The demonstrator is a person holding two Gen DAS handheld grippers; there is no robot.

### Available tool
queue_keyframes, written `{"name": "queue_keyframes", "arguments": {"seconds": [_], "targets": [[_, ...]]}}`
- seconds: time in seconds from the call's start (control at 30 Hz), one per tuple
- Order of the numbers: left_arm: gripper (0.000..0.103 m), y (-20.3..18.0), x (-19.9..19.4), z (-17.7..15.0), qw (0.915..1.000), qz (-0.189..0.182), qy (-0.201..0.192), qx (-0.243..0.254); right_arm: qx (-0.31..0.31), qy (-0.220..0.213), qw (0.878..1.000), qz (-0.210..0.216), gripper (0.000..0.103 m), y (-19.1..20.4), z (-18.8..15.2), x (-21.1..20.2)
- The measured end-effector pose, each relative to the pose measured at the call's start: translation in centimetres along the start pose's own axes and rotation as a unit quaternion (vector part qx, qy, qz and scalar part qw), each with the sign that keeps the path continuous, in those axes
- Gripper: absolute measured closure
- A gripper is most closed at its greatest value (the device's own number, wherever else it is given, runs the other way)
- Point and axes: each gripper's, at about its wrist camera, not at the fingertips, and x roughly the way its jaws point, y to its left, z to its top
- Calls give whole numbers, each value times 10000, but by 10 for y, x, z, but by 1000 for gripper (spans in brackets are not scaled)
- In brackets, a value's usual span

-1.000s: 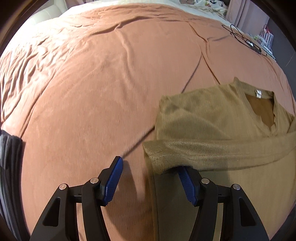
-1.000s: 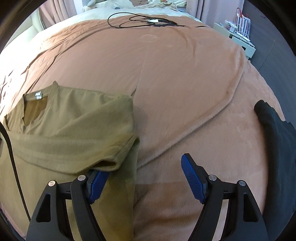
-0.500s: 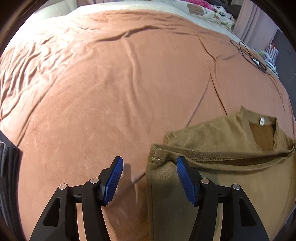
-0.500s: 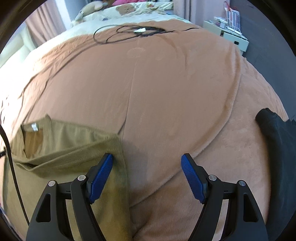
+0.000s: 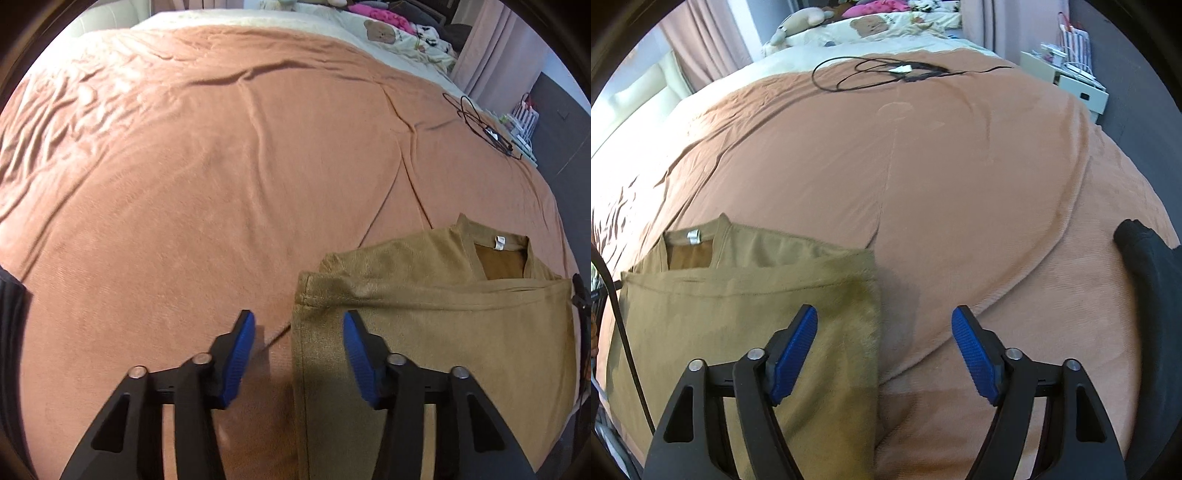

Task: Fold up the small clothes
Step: 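Grasp the folded edge with both grippers and lift it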

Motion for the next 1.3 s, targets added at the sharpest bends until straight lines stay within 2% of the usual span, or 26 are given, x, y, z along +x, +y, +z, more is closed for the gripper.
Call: {"name": "queue_keyframes", "arguments": {"seconds": [0.07, 0.13, 0.23, 0.3, 0.33, 0.4, 0.53, 0.8, 1.0, 1.3], "targets": [[65, 1, 5, 0, 10000, -78, 11, -43, -25, 62, 10000, 5, 42, 1, 3, 5], [65, 1, 7, 1, 9998, -193, -45, -70, -49, 70, 10000, -7, 42, 2, 7, 9], [78, 4, 11, 2, 9993, -350, -37, -141, -25, 25, 10000, -25, 43, 4, 13, 15], [85, 6, 12, 2, 9988, -430, -33, -221, 3, 32, 10000, -4, 60, 5, 15, 20], [87, 6, 11, 2, 9988, -432, -61, -222, 32, 51, 10000, 6, 63, 5, 16, 21], [90, 4, 7, 1, 9989, -420, -137, -174, 33, 48, 10000, 21, 84, 6, 16, 22], [94, 0, -6, -1, 9988, -381, -284, -100, -85, -31, 9998, -178, 100, 13, 11, 16], [96, -11, -35, 0, 9981, -257, -549, 83, -205, -370, 9988, -237, 103, 25, 6, -17], [97, -17, -68, 5, 9957, -304, -862, 129, -189, -648, 9973, -280, 103, 34, 5, -47], [97, -22, -103, 30, 9926, -293, -1171, 165, -41, -991, 9947, -266, 103, 35, 13, -84]]}}
